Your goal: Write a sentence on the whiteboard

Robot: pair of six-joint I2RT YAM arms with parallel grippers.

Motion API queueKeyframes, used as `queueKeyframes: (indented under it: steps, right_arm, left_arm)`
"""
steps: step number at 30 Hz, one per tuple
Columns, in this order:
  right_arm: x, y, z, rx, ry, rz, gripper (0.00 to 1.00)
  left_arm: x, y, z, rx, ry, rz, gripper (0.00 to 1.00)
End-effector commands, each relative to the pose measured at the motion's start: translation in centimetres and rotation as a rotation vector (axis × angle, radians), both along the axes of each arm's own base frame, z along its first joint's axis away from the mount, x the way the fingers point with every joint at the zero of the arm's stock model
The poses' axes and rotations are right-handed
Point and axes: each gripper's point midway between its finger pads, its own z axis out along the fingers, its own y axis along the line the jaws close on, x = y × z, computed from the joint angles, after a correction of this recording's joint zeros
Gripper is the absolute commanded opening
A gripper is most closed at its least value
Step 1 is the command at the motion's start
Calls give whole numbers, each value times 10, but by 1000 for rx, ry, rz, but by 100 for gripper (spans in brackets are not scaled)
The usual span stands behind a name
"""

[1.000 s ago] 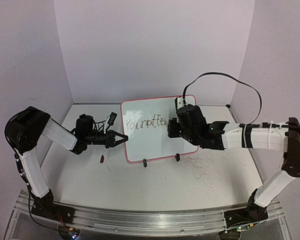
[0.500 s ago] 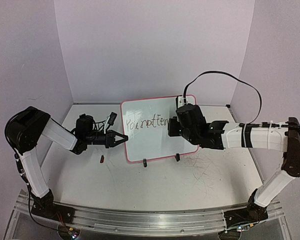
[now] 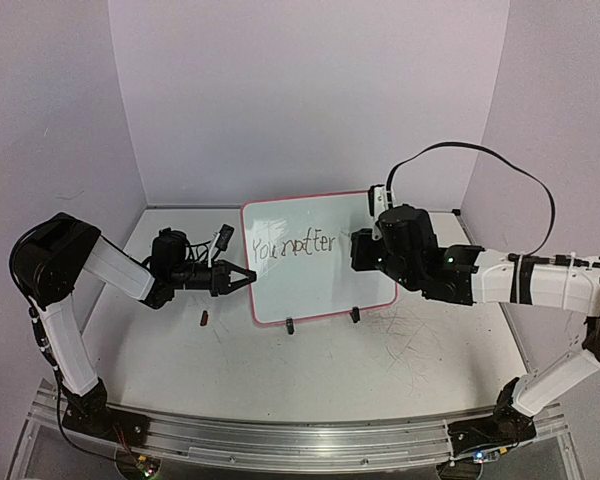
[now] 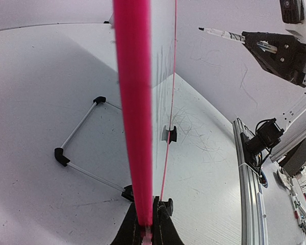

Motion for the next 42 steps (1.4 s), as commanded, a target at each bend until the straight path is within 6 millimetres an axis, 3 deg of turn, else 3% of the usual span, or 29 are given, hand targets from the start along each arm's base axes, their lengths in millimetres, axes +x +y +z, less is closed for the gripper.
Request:
queueKeyframes:
  steps: [1, 42]
  right_arm:
    - [2, -4, 8, 2, -19, 5, 0]
    - [12, -9, -6, -76, 3, -15, 0]
  left_arm:
    - [15, 1, 0, 40, -42, 64, 0]
    - [15, 1, -3, 45, -36, 68, 0]
